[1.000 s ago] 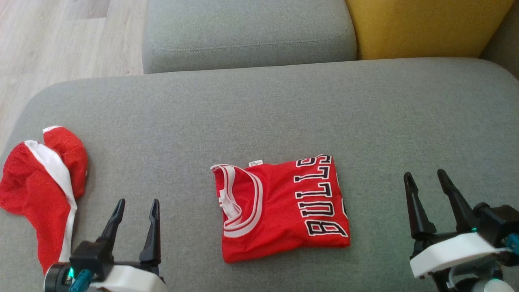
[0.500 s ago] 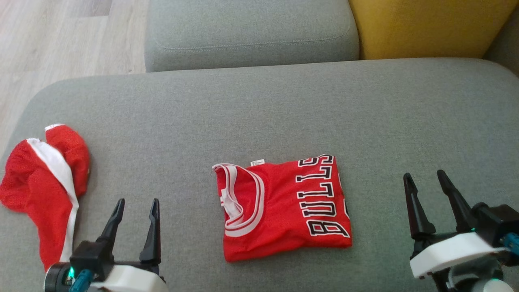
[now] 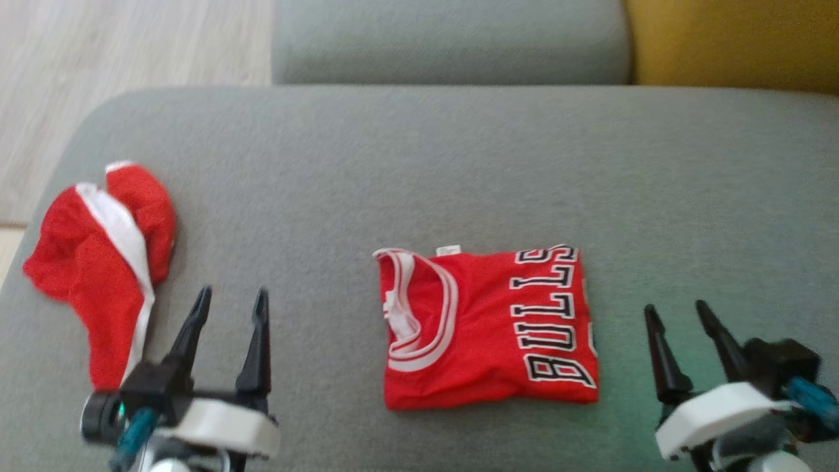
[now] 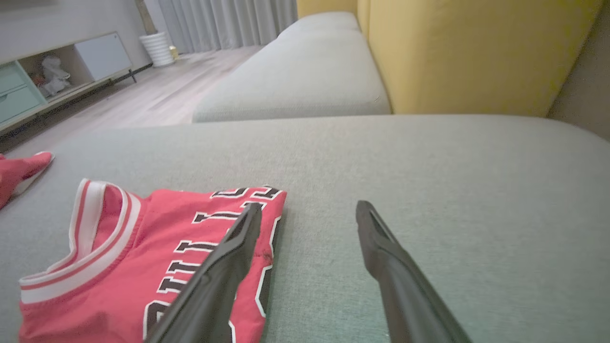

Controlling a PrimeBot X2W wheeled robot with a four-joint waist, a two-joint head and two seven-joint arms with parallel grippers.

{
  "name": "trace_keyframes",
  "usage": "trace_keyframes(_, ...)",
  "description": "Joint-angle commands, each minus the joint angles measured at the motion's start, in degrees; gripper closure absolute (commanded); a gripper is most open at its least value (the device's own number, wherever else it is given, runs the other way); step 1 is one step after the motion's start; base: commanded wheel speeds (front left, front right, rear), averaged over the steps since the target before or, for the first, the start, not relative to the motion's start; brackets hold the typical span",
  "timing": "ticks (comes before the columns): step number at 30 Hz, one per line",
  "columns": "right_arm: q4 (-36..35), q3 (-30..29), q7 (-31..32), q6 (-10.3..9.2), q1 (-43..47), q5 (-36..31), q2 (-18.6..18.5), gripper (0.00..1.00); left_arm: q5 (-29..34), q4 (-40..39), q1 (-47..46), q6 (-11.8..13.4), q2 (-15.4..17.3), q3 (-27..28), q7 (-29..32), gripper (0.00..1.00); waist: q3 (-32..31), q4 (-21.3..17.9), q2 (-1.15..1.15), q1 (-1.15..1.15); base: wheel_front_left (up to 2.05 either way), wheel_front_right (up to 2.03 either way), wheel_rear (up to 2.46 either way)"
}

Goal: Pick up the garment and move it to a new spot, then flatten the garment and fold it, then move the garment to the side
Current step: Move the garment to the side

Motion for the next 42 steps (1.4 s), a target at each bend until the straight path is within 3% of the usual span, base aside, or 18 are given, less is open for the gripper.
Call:
trace_keyframes(1, -0.7, 1.76, -0.93, 0.39, -4.35, 0.35, -1.23, 0.0, -0.04, -2.09, -4.15, -0.38, 0.24, 2.01, -0.61, 0.0, 2.32, 2.23, 0.0, 0.0, 0.0, 0.0, 0.0)
trace_keyframes(13, 20.93, 5.1, -0.38, 0.39, -13.49, 2.01, -1.41, 0.0, 0.32, 1.25, -10.72, -2.1, -3.09, 1.44, -2.1, 0.0, 7.42, 8.21, 0.0, 0.0, 0.0, 0.0, 0.0)
trace_keyframes(14, 21.85, 5.59, 0.42, 0.39, -13.71, 2.35, -1.36, 0.09, 0.38, 1.41, -10.88, -2.2, -3.24, 1.58, -2.13, 0.0, 7.56, 8.22, 0.0, 0.0, 0.0, 0.0, 0.0)
trace_keyframes(15, 22.33, 6.03, 0.76, 0.39, -13.98, 3.08, -1.25, 0.82, 0.44, 1.5, -10.99, -2.27, -3.36, 1.77, -2.16, 0.0, 7.7, 8.16, 0.0, 0.0, 0.0, 0.0, 0.0)
trace_keyframes(16, 22.72, 6.48, 1.16, 0.39, -14.23, 3.39, -1.3, 1.0, 0.54, 1.4, -11.08, -2.3, -3.47, 2.06, -2.17, 0.0, 7.86, 7.96, 0.0, 0.0, 0.0, 0.0, 0.0)
trace_keyframes(21, 22.37, 8.15, 1.11, 0.39, -16.17, 4.33, -1.71, 1.0, 1.35, 0.41, -11.2, -2.81, -3.91, 3.41, -2.2, 0.0, 8.44, 5.38, 0.0, 0.0, 0.0, 0.0, 0.0)
trace_keyframes(27, 21.91, 10.73, 0.72, 0.39, -20.95, 4.67, -3.56, 1.0, 2.11, -0.45, -11.08, -3.74, -4.14, 4.76, -2.21, 0.0, 8.82, -0.81, 0.0, 0.0, 0.0, 0.0, 0.0)
trace_keyframes(34, 24.55, 8.42, 0.72, 0.39, -30.21, 4.97, -9.58, 1.0, 3.26, -1.21, -12.37, -5.06, -4.41, 4.96, -2.21, 0.0, 11.4, -7.77, 0.0, 0.0, 0.0, 0.0, 0.0)
trace_keyframes(42, 28.3, 4.11, 0.29, 0.39, -37.76, 5.3, -16.4, 1.0, 4.32, -1.73, -14.65, -6.43, -4.54, 4.65, -2.21, 0.0, 14.82, -12.53, 0.0, 0.0, 0.0, 0.0, 0.0)
